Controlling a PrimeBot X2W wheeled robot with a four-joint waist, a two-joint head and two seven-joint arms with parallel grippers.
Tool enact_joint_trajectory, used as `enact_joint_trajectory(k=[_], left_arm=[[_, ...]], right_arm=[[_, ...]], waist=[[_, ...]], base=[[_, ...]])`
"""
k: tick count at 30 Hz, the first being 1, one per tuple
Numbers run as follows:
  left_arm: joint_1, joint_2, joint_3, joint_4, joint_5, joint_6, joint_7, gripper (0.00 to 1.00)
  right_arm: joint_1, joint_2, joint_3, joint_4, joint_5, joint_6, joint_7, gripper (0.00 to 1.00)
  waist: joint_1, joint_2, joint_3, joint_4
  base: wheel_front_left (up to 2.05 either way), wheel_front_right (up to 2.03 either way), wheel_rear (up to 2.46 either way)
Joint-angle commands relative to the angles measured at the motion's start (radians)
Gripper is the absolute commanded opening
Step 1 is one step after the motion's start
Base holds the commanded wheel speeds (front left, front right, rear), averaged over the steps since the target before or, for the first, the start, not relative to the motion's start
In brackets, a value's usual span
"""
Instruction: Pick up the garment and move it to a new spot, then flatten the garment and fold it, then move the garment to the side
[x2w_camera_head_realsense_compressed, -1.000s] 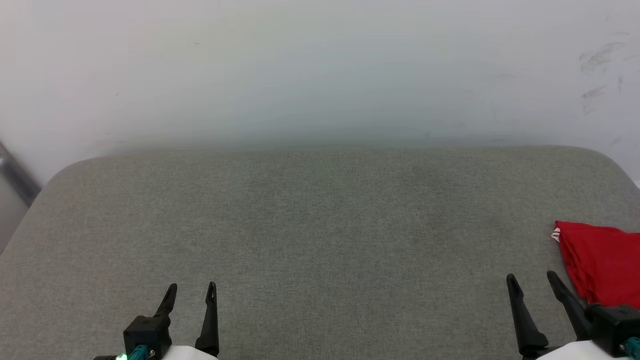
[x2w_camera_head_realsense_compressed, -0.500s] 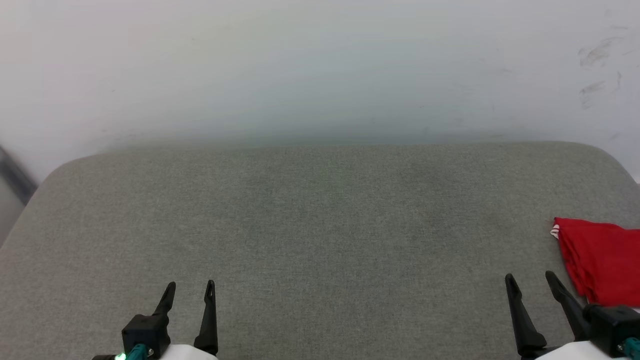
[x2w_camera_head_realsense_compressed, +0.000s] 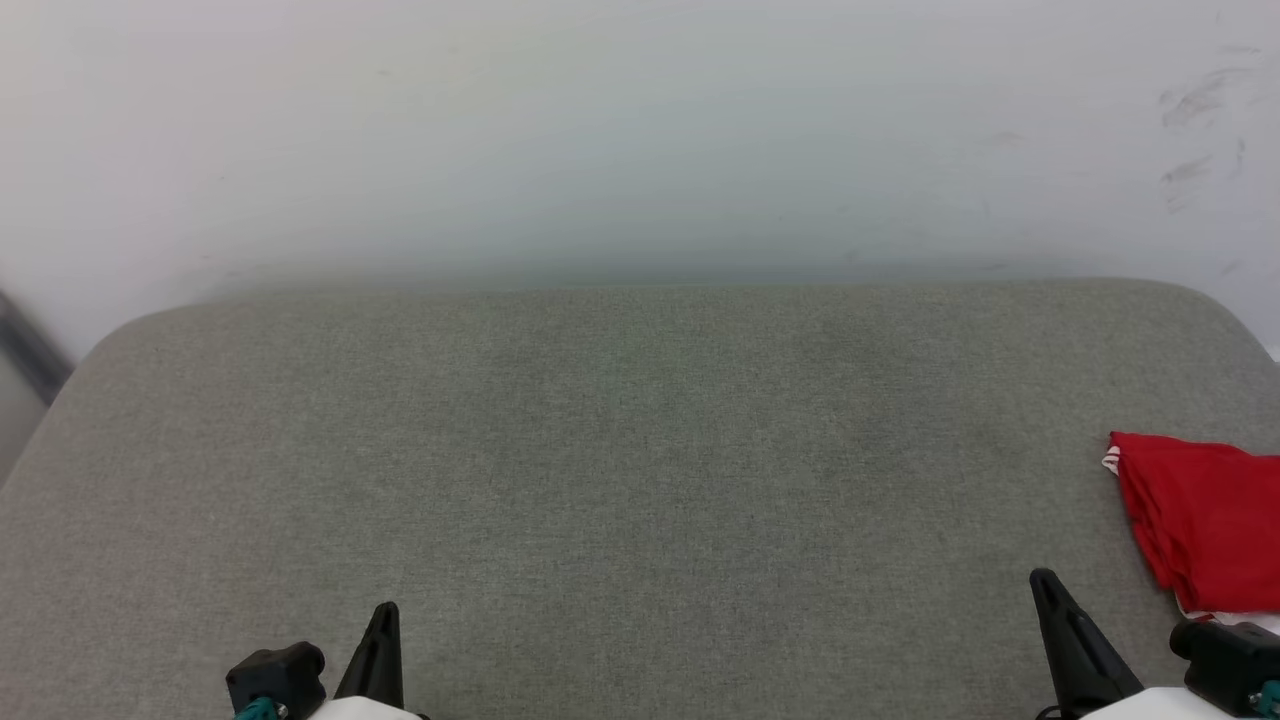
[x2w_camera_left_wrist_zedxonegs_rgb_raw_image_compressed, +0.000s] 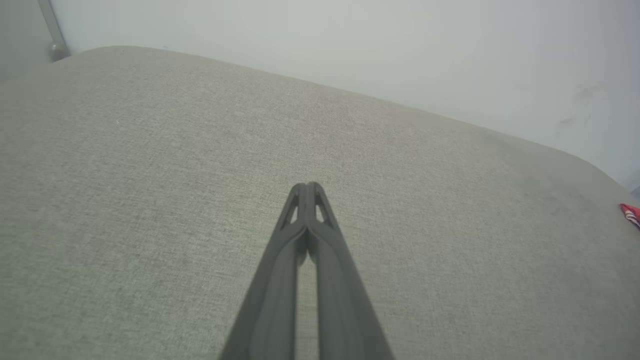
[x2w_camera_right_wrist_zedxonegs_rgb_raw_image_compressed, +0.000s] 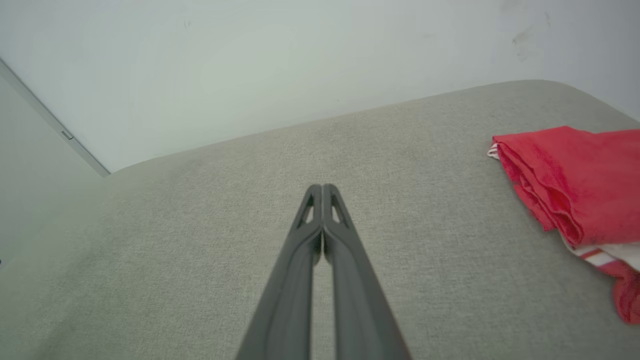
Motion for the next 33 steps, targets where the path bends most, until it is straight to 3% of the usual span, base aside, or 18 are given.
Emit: enact_joint_trajectory(k=[1, 33], left_arm=[[-0.032, -0.003, 0.024, -0.010, -0.034, -0.012, 0.008, 0.00], [-0.090, -0.099, 0.198, 0.023, -0.397, -0.153, 0.123, 0.00]], right_arm=[[-0.036, -0.009, 0.000, -0.002, 0.049, 0.000, -0.005, 0.00], [-0.148, -0.023, -0.005, 0.125, 0.552, 0.000, -0.007, 0.00]], waist=[[0.0000, 0.0000, 0.001, 0.000], [-0.0001, 0.0000, 0.023, 0.006]], base=[[0.00, 0.00, 0.00], [0.00, 0.00, 0.00]])
